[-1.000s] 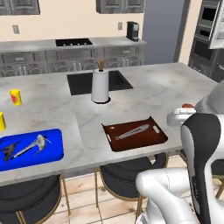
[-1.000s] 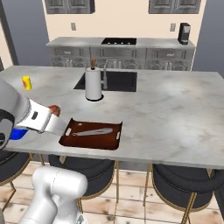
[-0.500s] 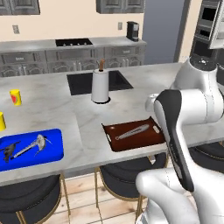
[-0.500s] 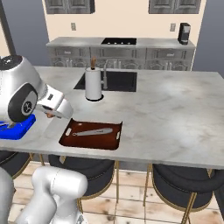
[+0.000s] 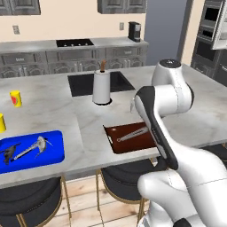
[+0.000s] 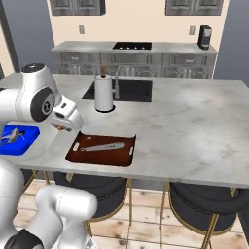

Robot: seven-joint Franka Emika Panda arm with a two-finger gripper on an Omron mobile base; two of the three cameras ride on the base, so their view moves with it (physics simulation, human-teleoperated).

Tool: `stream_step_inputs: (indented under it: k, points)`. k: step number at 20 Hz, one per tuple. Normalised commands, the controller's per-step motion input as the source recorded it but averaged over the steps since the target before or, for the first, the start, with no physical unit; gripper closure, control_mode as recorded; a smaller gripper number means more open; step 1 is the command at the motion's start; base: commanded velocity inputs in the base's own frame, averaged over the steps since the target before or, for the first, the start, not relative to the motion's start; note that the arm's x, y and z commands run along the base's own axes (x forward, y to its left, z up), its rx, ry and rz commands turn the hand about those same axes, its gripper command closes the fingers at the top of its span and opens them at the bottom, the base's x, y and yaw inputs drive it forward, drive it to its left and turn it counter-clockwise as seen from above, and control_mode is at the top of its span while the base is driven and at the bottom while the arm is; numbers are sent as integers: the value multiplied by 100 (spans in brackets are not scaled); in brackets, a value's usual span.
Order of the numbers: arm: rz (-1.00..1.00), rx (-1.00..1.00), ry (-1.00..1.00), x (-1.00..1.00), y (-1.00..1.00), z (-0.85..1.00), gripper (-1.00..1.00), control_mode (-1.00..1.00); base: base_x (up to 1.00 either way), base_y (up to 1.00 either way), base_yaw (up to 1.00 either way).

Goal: Gather the lemon and sweet potato from the fridge and place them on a tray on the dining counter. Then gather the fishs from the fridge and place them on the other tray.

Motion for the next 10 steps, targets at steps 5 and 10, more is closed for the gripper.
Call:
stream_step_inputs:
  k: [5,10]
  points:
    - [0,0,0,30,3,-74,100,-100,0,0,0]
    - [0,0,-2,21,0,-74,100,-100,0,0,0]
